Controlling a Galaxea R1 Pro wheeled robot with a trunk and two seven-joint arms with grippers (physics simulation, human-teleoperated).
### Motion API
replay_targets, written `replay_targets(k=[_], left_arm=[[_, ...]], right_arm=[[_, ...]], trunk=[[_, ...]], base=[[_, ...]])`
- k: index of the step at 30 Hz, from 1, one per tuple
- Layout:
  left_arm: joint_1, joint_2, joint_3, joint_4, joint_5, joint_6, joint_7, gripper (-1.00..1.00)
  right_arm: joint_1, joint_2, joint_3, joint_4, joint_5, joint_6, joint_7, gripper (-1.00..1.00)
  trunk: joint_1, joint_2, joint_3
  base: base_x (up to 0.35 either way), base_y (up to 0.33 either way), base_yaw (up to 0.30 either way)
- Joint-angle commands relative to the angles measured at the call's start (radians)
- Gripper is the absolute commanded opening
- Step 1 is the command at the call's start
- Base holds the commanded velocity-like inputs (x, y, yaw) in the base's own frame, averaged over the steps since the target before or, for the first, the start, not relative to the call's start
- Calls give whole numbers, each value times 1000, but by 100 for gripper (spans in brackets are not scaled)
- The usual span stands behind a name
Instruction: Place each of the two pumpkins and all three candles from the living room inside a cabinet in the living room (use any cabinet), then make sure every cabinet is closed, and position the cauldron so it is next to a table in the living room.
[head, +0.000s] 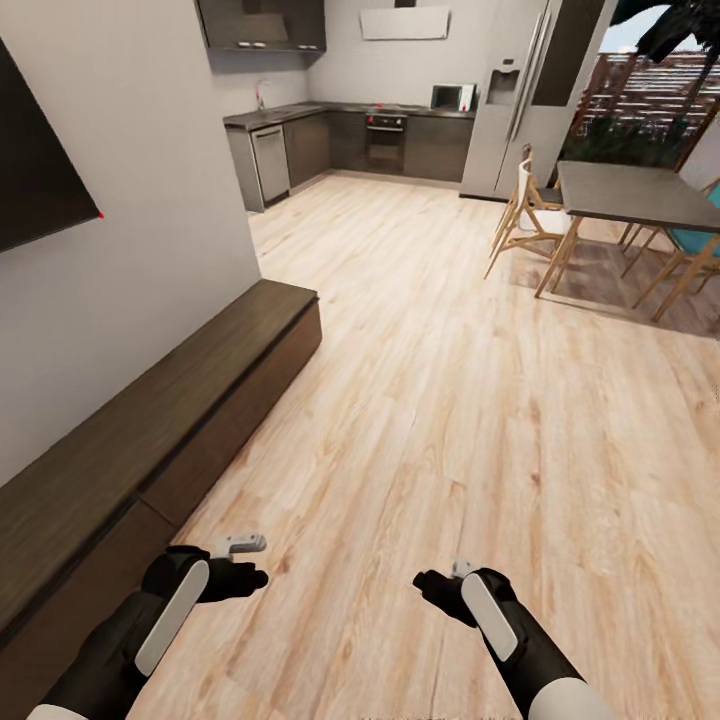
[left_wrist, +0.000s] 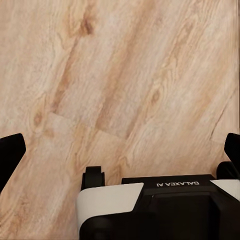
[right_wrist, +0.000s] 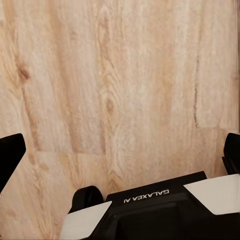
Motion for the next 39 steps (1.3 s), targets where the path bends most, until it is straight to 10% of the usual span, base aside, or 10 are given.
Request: replay_targets(k=[1, 15, 39], left_arm=[[0, 1, -3, -1, 11, 2, 10, 100], [0, 1, -21, -1, 11, 2, 10, 100], [0, 1, -28, -4, 19, 1, 9, 100]], right_arm=[[0, 0, 2, -1, -10, 1, -10, 100], [-1, 0, 2, 0, -10, -10, -11, 100], [0, -1, 0, 9, -10, -16, -12, 100]], trunk=[[-4, 7, 1], [-58, 105, 33], [-58, 105, 15]], base=[[0, 0, -243], [0, 0, -243], [0, 0, -249]])
